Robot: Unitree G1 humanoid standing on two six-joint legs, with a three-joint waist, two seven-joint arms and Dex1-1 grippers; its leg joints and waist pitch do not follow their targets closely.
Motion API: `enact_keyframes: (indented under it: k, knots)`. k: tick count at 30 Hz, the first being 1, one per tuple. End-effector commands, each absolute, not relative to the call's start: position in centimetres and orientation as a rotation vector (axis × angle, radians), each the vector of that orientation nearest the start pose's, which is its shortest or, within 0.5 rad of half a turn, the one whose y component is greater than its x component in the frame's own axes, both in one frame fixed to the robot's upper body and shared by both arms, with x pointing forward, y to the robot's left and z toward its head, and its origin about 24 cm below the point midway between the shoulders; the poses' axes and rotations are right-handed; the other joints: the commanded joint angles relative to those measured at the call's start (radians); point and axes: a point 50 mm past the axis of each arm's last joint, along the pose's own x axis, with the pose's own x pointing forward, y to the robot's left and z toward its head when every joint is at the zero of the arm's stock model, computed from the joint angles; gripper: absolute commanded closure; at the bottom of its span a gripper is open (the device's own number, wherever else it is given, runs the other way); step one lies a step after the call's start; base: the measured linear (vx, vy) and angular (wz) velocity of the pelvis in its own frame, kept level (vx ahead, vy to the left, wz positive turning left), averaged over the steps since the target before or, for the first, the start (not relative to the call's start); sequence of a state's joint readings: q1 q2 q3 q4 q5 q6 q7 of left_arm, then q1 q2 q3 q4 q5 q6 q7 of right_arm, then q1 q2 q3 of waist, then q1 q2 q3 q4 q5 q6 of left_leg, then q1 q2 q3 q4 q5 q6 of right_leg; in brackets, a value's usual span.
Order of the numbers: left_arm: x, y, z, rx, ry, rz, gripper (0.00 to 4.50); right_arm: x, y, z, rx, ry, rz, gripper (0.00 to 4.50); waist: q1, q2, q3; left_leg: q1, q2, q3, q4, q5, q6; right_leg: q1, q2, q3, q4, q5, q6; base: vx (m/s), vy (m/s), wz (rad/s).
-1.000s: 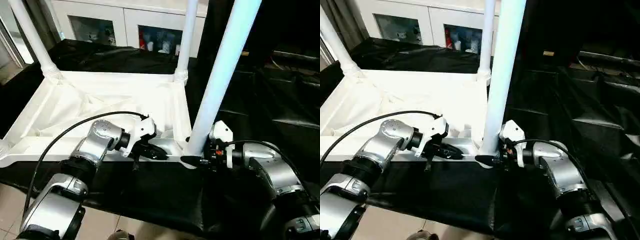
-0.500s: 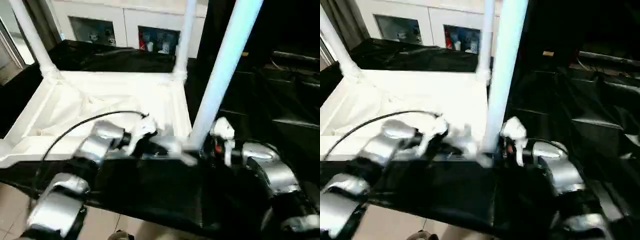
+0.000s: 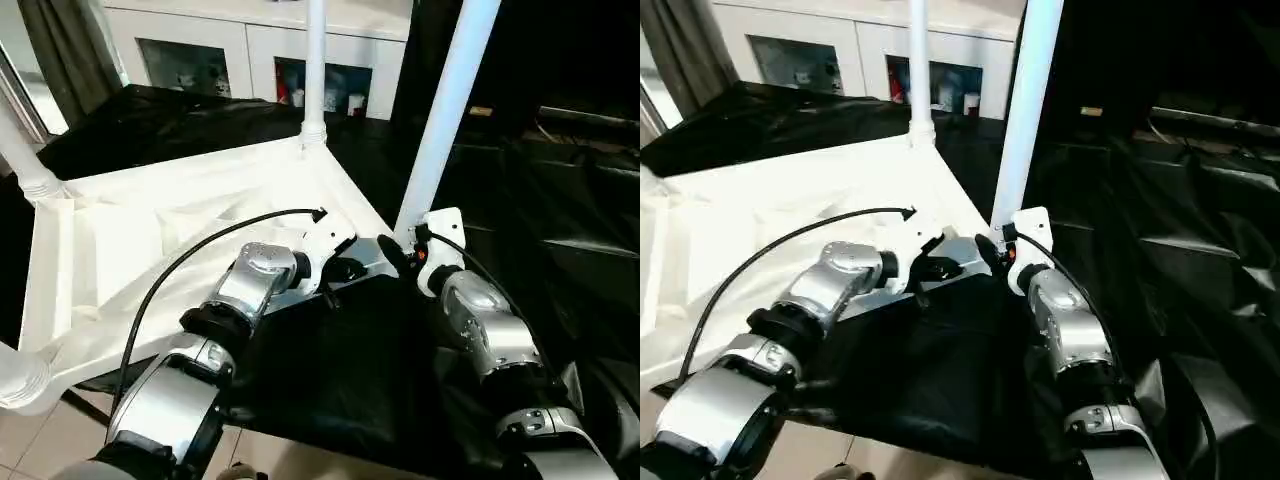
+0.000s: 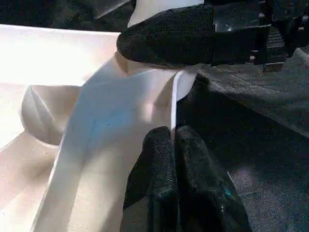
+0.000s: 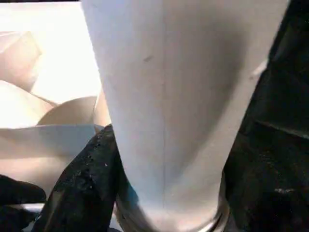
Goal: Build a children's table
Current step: Rotate leg to tighten
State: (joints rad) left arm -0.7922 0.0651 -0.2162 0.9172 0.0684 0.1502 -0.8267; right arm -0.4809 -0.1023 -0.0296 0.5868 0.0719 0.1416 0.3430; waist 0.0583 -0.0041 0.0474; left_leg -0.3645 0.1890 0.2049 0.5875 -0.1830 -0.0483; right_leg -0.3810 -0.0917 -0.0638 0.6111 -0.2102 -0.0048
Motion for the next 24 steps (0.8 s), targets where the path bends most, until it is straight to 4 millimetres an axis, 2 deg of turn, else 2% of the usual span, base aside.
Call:
enact_keyframes:
  k: [1, 3, 4, 6, 9, 10, 13, 15, 19, 22, 24]
  knots:
    - [34.9, 4.8, 5.1, 0.238, 0.395, -1.048, 4.5, 31.8, -9.8, 1.2, 0.016, 0.343, 0.593, 1.55, -0.003, -0.011, -0.051, 0.013, 0.045, -0.026, -0.077, -0.23, 0.029, 0.03, -0.066, 0.048, -0.089, -0.218, -0.203, 0.0, 0.0, 0.0]
    - [34.8, 5.0, 5.1, 0.241, 0.396, -1.069, 4.5, 31.8, -10.0, 1.4, 0.033, 0.337, 0.609, 1.2, -0.003, -0.011, -0.05, 0.013, 0.046, -0.027, -0.078, -0.237, 0.029, 0.029, -0.066, 0.049, -0.091, -0.231, -0.2, 0.0, 0.0, 0.0]
    - [34.6, 5.5, 5.1, 0.249, 0.401, -1.108, 4.5, 31.8, -10.5, 1.7, 0.026, 0.33, 0.654, 1.18, -0.002, -0.013, -0.052, 0.011, 0.046, -0.027, -0.077, -0.232, 0.036, 0.032, -0.066, 0.048, -0.088, -0.22, -0.2, 0.0, 0.0, 0.0]
    - [34.4, 5.9, 5.0, 0.256, 0.409, -1.135, 4.5, 31.7, -10.8, 2.0, 0.002, 0.329, 0.698, 0.98, -0.001, -0.012, -0.053, 0.009, 0.048, -0.027, -0.076, -0.215, 0.046, 0.034, -0.065, 0.048, -0.085, -0.189, -0.207, 0.0, 0.0, 0.0]
    - [34.0, 7.1, 4.7, 0.286, 0.431, -1.21, 4.5, 31.0, -11.8, 2.4, -0.09, 0.317, 0.857, 0.98, -0.002, -0.014, -0.054, 0.007, 0.047, -0.026, -0.073, -0.189, 0.06, 0.036, -0.065, 0.048, -0.08, -0.136, -0.221, 0.0, 0.0, 0.0]
    - [33.8, 7.6, 4.6, 0.303, 0.437, -1.239, 4.5, 30.7, -12.2, 2.6, -0.106, 0.314, 0.916, 0.98, -0.003, -0.012, -0.054, 0.005, 0.047, -0.025, -0.071, -0.181, 0.074, 0.037, -0.066, 0.048, -0.078, -0.115, -0.23, 0.0, 0.0, 0.0]
    - [33.3, 8.8, 4.5, 0.324, 0.462, -1.308, 4.5, 29.9, -13.1, 3.3, -0.109, 0.31, 1.033, 0.98, -0.005, -0.016, -0.053, 0.005, 0.049, -0.025, -0.071, -0.182, 0.086, 0.04, -0.065, 0.047, -0.077, -0.11, -0.24, 0.0, 0.0, 0.0]
    - [32.9, 9.4, 4.5, 0.326, 0.468, -1.365, 4.5, 29.7, -13.6, 3.8, -0.113, 0.306, 1.079, 0.98, -0.005, -0.015, -0.053, 0.004, 0.051, -0.024, -0.07, -0.179, 0.091, 0.039, -0.064, 0.047, -0.075, -0.108, -0.252, 0.0, 0.0, 0.0]
    - [31.7, 10.4, 5.0, 0.284, 0.462, -1.536, 4.5, 28.9, -14.5, 4.4, -0.149, 0.317, 1.19, 0.98, -0.003, -0.012, -0.053, 0.007, 0.056, -0.022, -0.071, -0.177, 0.088, 0.036, -0.063, 0.045, -0.07, -0.093, -0.272, 0.0, 0.0, 0.0]
    - [31.3, 10.7, 5.1, 0.285, 0.484, -1.578, 4.5, 28.4, -14.9, 4.5, -0.168, 0.339, 1.253, 0.98, 0.008, -0.009, -0.051, 0.013, 0.058, -0.018, -0.071, -0.19, 0.077, 0.031, -0.064, 0.047, -0.071, -0.107, -0.279, 0.0, 0.0, 0.0]
    - [31.3, 10.8, 5.1, 0.287, 0.486, -1.581, 4.5, 28.3, -14.9, 4.5, -0.169, 0.342, 1.259, 0.98, 0.01, -0.01, -0.05, 0.01, 0.057, -0.019, -0.073, -0.197, 0.07, 0.032, -0.064, 0.047, -0.071, -0.126, -0.272, 0.0, 0.0, 0.0]
